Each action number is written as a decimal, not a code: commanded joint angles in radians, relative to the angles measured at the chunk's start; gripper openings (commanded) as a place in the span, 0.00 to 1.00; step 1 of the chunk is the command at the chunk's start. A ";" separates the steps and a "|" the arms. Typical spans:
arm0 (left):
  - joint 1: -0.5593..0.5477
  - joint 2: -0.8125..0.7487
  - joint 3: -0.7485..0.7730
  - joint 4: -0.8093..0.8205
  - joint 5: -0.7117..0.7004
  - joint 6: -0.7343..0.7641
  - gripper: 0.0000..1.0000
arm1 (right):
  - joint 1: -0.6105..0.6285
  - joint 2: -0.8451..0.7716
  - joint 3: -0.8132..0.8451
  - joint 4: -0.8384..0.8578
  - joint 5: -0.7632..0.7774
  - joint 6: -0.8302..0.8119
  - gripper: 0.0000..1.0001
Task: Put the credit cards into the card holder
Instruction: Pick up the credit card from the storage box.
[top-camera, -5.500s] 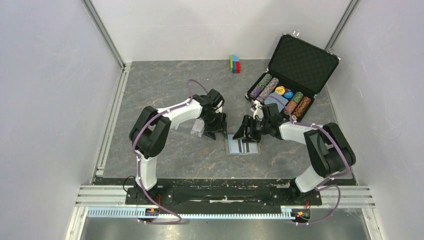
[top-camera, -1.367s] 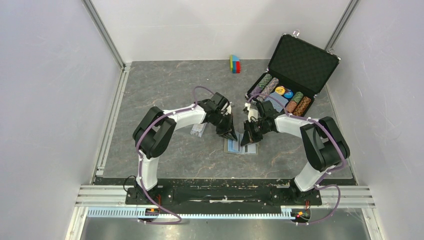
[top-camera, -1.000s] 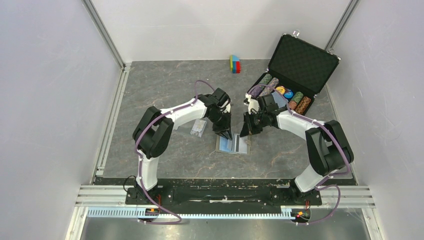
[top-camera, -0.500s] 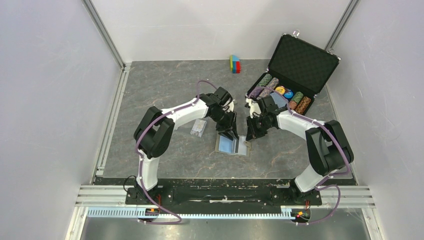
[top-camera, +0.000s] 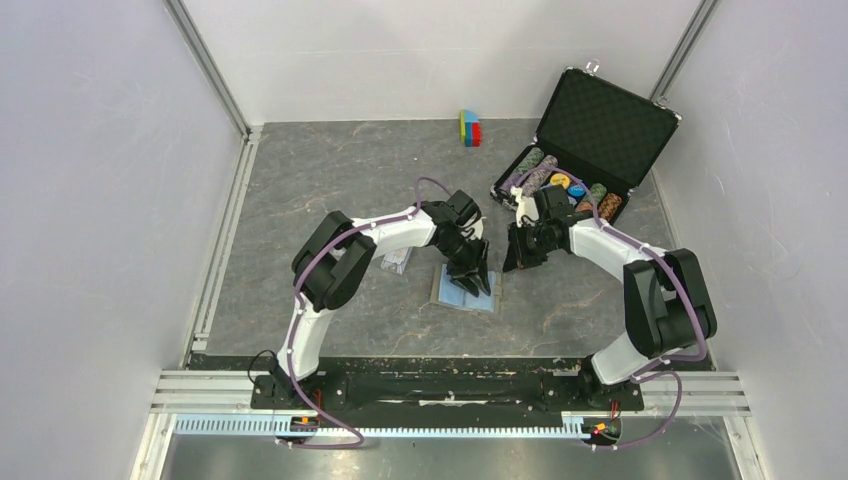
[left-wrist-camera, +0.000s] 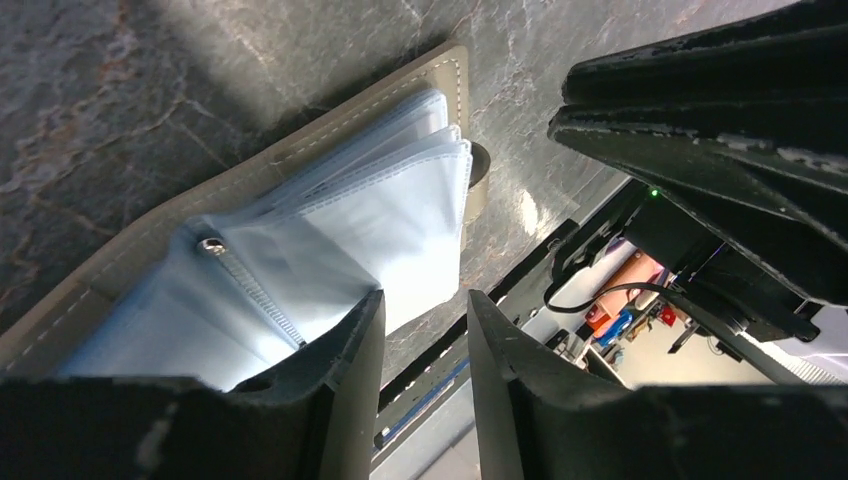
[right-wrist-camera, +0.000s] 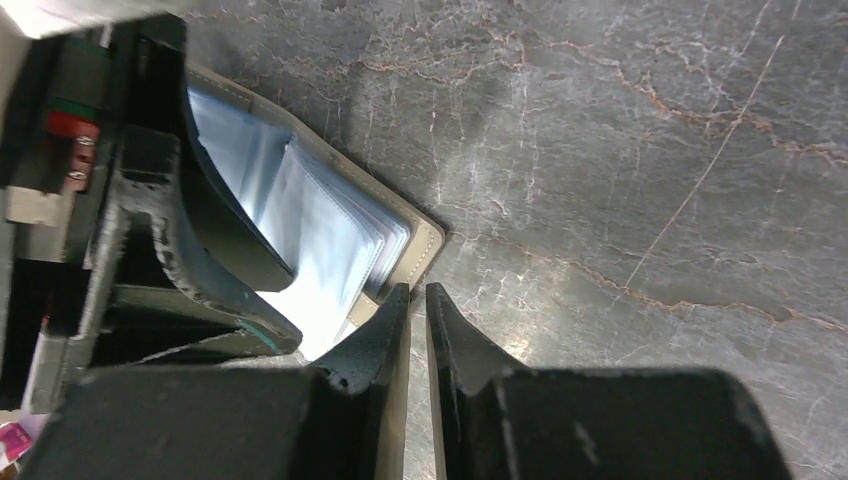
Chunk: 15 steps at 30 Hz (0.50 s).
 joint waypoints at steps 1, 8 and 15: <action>-0.012 -0.002 0.059 0.028 0.022 -0.025 0.44 | -0.002 -0.042 0.035 -0.002 -0.016 0.003 0.13; -0.001 -0.105 0.050 0.097 -0.021 0.004 0.54 | -0.001 -0.041 0.043 0.009 -0.052 0.020 0.22; 0.093 -0.260 -0.091 0.314 -0.009 -0.074 0.57 | 0.034 -0.009 0.098 0.009 -0.069 0.036 0.30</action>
